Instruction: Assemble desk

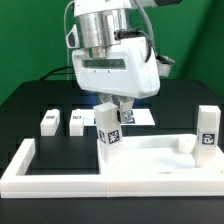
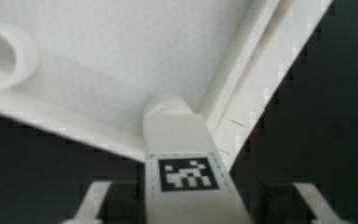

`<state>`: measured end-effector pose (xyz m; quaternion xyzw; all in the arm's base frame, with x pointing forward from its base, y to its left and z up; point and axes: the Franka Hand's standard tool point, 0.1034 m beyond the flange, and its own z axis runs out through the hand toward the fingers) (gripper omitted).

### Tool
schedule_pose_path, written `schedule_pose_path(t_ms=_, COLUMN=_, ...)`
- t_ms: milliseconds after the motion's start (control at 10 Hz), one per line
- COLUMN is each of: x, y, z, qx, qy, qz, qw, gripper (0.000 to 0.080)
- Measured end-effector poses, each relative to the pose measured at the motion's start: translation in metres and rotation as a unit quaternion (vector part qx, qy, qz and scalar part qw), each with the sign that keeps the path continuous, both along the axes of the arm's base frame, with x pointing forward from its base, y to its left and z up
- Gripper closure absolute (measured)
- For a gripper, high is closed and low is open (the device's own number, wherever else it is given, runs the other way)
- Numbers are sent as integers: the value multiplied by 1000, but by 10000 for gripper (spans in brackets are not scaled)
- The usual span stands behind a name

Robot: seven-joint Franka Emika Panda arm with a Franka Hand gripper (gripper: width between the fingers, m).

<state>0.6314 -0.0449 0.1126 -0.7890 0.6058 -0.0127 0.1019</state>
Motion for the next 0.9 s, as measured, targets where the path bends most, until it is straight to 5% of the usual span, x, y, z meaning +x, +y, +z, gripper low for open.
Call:
schedule_pose_path(t_ms=300, x=3, y=5, z=1, qx=42, qy=13, qz=-139, qw=989, gripper=500)
schedule_pose_path(t_ms=500, x=2, y=5, z=1, qx=41, qy=13, qz=-135, qw=990, gripper=430)
schedule_pose_path(t_ms=600, x=2, y=5, z=1, qx=37, qy=9, qz=-112, qw=993, gripper=290)
schedule_pose_path(t_ms=700, x=1, y=5, z=0, qx=20, qy=5, qz=-49, qw=999, gripper=290)
schedule_pose_path(t_ms=800, x=-2, y=4, z=-1, qx=-1, qy=1, qz=48, qw=999, gripper=180)
schedule_pose_path(t_ms=900, x=-3, y=2, z=-1, qx=-22, qy=-7, qz=144, qw=989, gripper=159)
